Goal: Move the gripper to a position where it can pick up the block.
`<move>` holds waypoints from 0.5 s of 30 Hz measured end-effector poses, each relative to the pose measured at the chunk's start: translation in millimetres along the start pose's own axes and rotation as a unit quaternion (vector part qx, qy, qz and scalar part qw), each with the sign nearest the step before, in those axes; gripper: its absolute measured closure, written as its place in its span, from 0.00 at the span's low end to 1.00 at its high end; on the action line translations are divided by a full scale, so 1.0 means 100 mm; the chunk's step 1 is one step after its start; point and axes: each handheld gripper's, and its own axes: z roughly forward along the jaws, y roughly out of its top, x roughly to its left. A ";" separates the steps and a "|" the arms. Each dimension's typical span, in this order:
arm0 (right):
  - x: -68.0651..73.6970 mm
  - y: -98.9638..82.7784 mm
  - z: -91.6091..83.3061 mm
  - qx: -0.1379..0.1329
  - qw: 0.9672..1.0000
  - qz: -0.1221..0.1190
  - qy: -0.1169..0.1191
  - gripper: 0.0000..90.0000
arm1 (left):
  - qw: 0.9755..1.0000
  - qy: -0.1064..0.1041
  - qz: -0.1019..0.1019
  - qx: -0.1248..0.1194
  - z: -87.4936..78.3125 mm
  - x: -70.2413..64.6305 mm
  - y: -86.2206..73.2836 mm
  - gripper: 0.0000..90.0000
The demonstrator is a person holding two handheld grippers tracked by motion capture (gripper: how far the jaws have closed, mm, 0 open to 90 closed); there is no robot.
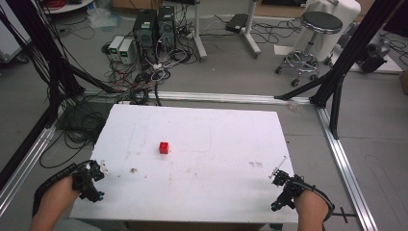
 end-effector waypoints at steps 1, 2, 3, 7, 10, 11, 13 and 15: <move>0.00 0.00 0.00 -0.001 1.000 0.001 -0.002 0.05 | 1.000 -0.001 -0.003 -0.001 0.00 -0.01 0.00 0.25; 0.00 0.00 0.00 -0.002 1.000 0.004 -0.001 0.05 | 1.000 -0.003 -0.003 -0.001 0.00 -0.01 0.00 0.25; -0.01 0.01 0.01 -0.002 1.000 0.002 0.002 0.05 | 1.000 -0.003 -0.003 -0.002 0.00 -0.01 -0.01 0.25; 0.00 0.02 0.02 -0.001 1.000 0.003 0.004 0.05 | 1.000 -0.001 0.000 -0.002 -0.02 -0.01 -0.01 0.25; -0.01 0.02 0.02 -0.001 1.000 0.006 0.003 0.05 | 1.000 0.002 -0.002 -0.005 -0.03 -0.01 0.00 0.25; -0.01 0.02 0.03 -0.002 1.000 0.004 0.002 0.05 | 1.000 0.006 0.001 -0.002 -0.03 -0.01 0.01 0.25; -0.01 0.02 0.03 0.001 1.000 0.003 0.004 0.05 | 1.000 0.005 0.000 0.000 -0.03 -0.02 0.03 0.25; -0.01 0.03 0.04 0.002 1.000 0.003 0.006 0.05 | 1.000 0.007 0.002 -0.003 -0.03 -0.02 0.05 0.25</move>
